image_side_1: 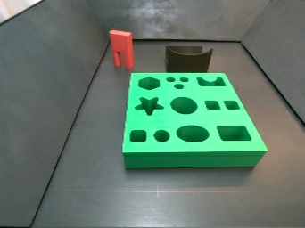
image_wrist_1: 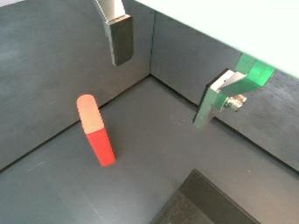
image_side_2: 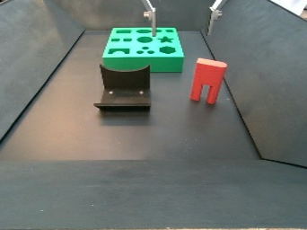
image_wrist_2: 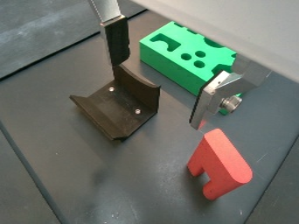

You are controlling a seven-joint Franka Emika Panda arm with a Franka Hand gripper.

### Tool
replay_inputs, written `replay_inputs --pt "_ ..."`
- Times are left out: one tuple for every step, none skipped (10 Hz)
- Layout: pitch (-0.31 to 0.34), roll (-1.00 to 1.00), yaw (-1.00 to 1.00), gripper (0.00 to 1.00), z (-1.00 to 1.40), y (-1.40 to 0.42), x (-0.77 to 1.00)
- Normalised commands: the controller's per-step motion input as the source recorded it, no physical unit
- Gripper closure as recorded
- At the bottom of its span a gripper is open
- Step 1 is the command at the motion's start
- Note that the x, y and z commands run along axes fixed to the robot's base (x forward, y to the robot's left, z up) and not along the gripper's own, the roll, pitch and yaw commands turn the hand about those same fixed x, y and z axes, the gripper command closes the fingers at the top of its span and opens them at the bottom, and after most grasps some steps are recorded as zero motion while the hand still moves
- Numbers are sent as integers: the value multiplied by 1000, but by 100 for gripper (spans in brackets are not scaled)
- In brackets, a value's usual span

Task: Pick up the square-circle object. Move up. Rotate the square-circle object. Move to above the board. Insert the square-circle object.
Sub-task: Pick up the square-circle object.

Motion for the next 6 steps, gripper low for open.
replay_inputs --pt "-16 0 26 0 -43 0 -71" --pt "-66 -20 -566 0 -289 0 -591" --pt "0 -113 -789 0 -483 -197 -57" --pt "0 -151 -917 0 -494 0 -54" --pt "0 -164 -854 0 -474 0 -157" --pt "-11 -193 -731 0 -454 -9 -271"
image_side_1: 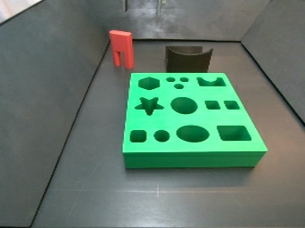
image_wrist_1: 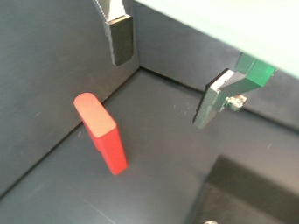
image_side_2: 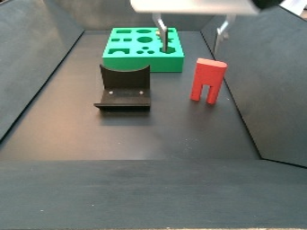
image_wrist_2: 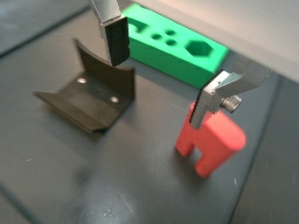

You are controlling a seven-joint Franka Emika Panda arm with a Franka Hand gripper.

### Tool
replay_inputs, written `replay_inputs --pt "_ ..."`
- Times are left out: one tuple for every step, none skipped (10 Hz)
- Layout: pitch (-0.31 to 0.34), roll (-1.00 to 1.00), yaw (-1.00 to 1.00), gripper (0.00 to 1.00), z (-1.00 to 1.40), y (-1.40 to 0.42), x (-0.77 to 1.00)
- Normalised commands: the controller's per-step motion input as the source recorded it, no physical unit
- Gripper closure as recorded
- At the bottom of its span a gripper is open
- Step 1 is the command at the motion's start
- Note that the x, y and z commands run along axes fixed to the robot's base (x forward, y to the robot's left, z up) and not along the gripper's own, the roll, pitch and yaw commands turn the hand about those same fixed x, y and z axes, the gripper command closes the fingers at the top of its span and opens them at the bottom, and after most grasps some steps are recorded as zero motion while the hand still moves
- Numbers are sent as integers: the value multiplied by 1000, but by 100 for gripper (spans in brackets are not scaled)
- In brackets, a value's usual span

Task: Pick up the square-circle object. Move up. Rotate the square-circle object. Move to above the board. Insert the square-circle object.
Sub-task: Pick up the square-circle object.

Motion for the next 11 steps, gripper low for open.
replay_inputs --pt "-33 -203 -594 0 -363 -71 -403" --pt "-50 -157 -309 0 -180 -100 -503" --pt "-90 -34 -34 0 -66 -117 -529" --pt "-129 0 0 0 -26 -149 -460" --pt "-126 0 0 0 -54 -177 -334" --pt "-44 0 0 0 -169 -191 -69" --pt "-11 -13 0 0 -200 -106 0" --pt "0 -24 0 0 -214 -66 0" --pt "0 -4 0 0 -231 -43 0" --pt "0 -13 0 0 -234 -43 0" --pt "-19 -11 0 0 -234 -49 -17"
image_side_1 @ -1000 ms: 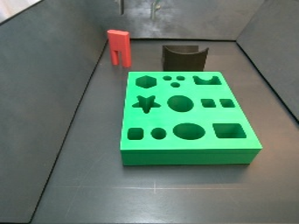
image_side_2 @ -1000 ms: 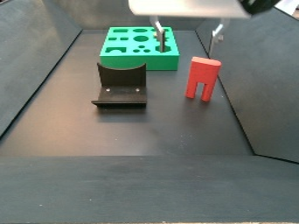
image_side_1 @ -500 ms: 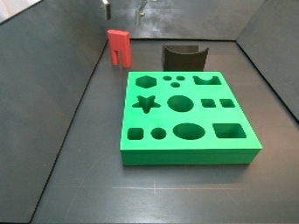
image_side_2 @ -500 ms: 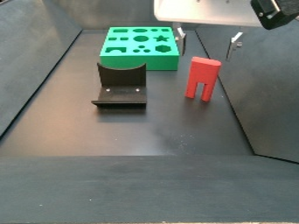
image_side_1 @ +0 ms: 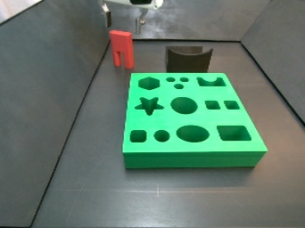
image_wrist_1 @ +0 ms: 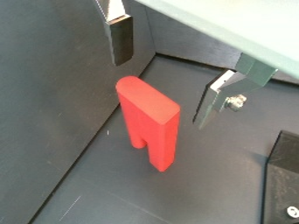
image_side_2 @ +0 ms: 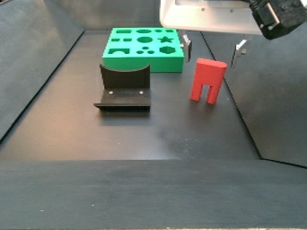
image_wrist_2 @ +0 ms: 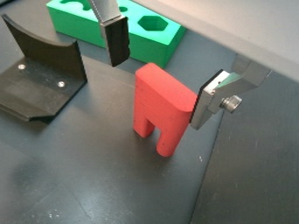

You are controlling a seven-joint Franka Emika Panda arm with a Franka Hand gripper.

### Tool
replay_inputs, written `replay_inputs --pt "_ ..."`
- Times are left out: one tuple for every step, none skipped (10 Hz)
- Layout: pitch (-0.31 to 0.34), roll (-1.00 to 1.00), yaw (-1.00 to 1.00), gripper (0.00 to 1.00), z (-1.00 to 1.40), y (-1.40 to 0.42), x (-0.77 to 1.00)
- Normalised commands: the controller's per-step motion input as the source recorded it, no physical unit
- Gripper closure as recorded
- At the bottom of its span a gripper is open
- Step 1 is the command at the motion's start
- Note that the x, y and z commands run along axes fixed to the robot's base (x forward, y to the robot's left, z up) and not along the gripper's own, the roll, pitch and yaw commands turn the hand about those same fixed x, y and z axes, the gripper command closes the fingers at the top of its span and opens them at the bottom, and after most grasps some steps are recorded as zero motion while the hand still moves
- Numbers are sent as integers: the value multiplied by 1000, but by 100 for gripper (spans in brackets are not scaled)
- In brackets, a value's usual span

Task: Pick up the square-circle object. Move up. Rotate the square-circle object. Move to above the board. Insert the square-circle object.
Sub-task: Pick up the square-circle object.

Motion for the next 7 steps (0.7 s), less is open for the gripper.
replay_inputs --pt "-11 -30 0 0 -251 -60 0" --pt "-19 -36 0 0 -269 -63 0" --pt "-30 -11 0 0 -297 -66 0" --pt "-71 0 0 0 -297 -77 -49" --pt "-130 0 0 0 -263 -71 -126" --pt "-151 21 0 0 -246 -77 -166" --pt "-110 10 0 0 -229 -51 -131"
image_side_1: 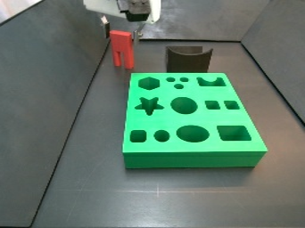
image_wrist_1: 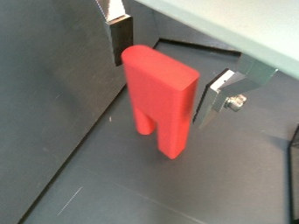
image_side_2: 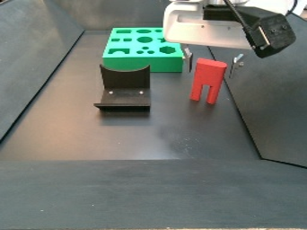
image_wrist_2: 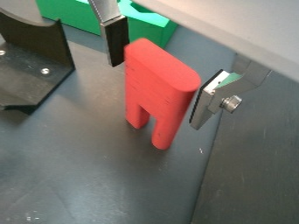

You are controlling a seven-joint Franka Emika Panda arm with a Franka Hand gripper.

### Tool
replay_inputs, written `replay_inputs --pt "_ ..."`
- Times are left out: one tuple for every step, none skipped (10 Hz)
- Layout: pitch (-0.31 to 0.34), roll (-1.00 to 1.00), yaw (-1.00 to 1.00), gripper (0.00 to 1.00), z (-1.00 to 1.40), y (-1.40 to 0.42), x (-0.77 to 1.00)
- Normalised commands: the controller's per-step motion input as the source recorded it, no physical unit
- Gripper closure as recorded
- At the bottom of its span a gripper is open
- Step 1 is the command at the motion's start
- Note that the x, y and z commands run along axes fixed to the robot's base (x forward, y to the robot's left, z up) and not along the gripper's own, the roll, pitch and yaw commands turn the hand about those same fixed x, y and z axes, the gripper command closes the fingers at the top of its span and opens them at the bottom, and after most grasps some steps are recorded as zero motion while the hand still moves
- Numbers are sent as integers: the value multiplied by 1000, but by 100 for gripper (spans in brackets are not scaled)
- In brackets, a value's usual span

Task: Pick up the square-circle object. Move up. Rotate the square-circle object. Move to above the board. Insert the square-circle object.
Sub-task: Pick up the square-circle object.

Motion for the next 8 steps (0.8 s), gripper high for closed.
replay_inputs --pt "-76 7 0 0 -186 -49 -71" --pt "-61 0 0 0 -160 -11 -63" --pt "-63 0 0 0 -149 0 -77" --pt "-10 0 0 0 -89 0 0" --pt "0 0 0 0 -57 0 37" --pt "7 0 0 0 -49 0 29" --pt "0 -4 -26 0 -29 0 0" --pt "-3 0 0 0 0 37 40"
